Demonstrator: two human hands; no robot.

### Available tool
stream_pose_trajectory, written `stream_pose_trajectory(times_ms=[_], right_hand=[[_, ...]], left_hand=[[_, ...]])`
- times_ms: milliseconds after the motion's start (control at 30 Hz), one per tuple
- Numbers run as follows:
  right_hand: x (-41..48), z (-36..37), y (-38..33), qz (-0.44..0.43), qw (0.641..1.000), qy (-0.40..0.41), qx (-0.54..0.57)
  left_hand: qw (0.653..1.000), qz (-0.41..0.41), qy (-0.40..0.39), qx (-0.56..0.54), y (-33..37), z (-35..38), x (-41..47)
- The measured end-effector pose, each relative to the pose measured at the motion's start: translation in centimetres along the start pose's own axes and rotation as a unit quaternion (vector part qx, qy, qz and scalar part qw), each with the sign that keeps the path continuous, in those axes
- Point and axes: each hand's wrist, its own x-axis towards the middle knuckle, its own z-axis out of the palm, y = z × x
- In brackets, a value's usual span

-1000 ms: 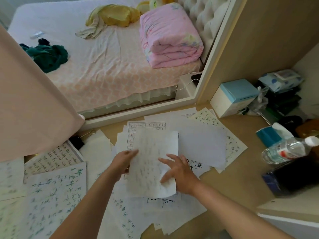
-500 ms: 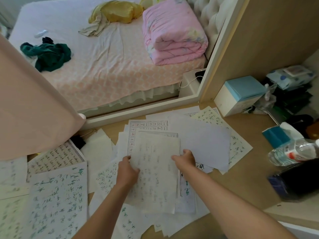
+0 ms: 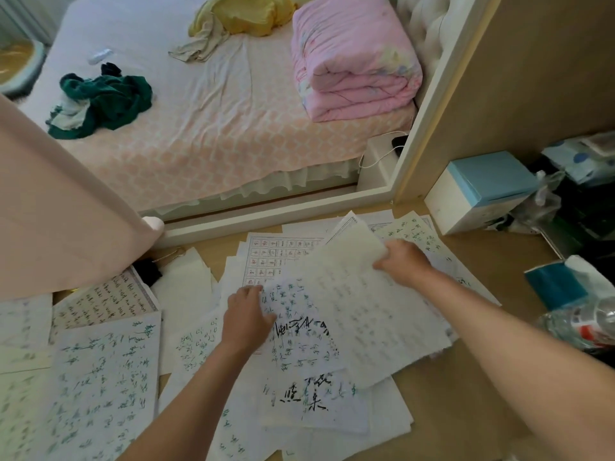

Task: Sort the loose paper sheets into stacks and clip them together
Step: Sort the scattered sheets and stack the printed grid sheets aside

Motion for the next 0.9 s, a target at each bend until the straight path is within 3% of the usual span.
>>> stream_pose_trajectory(times_ms=[200, 367, 433, 500, 567, 633, 733, 900], right_hand=[[4.4, -0.2, 3.2, -0.024, 0.994, -0.026, -0.099], [4.4, 1.3, 3.2, -0.030, 0.990, -0.028, -0.136], [4.4, 1.2, 3.0, -0.029, 0.985, -0.022, -0.167], [4.2, 1.1, 2.8, -0.025, 0.985, -0.020, -0.172], [3.9, 1.0, 3.0, -0.044, 0.990, 0.004, -0.132], [3.3, 0.8, 3.0, -0.051, 0.998, -0.002, -0.021], [2.4, 0.1, 2.6, 0.008, 0.990, -0.032, 0.134], [1.0, -0.6, 3.5, 0.076, 0.963, -0.051, 0.254]], left_hand=[[0.993, 0.003, -0.067, 0.094, 1.4, 1.0, 1.8], [0.988, 0.032, -0.048, 0.143, 1.7, 0.8, 2.7], [0.993, 0.013, -0.054, 0.100, 1.6, 0.8, 3.2], [0.998, -0.021, -0.064, -0.015, 1.6, 0.6, 3.3], [0.992, -0.029, -0.057, -0.109, 1.8, 0.3, 3.1], [0.982, -0.049, -0.022, -0.182, 1.8, -0.1, 2.5], [0.946, -0.125, 0.015, -0.298, 1.1, -0.5, 1.6], [0.915, -0.188, 0.046, -0.355, -0.3, -0.7, -0.6]])
